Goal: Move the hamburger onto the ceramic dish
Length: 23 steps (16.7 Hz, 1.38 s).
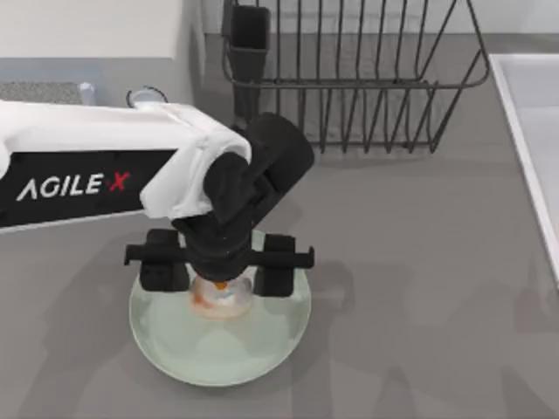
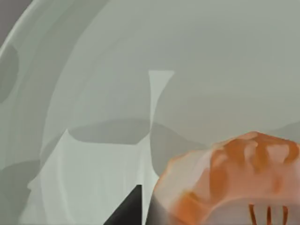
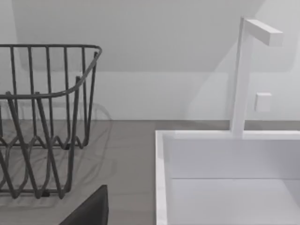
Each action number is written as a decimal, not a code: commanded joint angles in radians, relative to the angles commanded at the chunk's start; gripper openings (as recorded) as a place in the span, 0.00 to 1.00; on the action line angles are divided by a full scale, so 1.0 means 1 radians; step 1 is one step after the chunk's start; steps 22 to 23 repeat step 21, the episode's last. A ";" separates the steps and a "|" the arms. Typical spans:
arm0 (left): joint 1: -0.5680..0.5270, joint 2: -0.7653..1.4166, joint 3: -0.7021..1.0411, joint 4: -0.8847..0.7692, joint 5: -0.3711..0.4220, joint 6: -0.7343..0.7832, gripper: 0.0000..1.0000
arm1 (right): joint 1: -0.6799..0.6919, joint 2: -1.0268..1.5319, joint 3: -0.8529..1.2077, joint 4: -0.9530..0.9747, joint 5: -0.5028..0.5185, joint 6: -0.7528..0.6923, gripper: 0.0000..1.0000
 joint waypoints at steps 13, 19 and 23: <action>0.000 0.000 0.000 0.000 0.000 0.000 0.83 | 0.000 0.000 0.000 0.000 0.000 0.000 1.00; 0.000 0.000 0.000 0.000 0.000 0.000 1.00 | 0.000 0.000 0.000 0.000 0.000 0.000 1.00; 0.000 0.000 0.000 0.000 0.000 0.000 1.00 | 0.000 0.000 0.000 0.000 0.000 0.000 1.00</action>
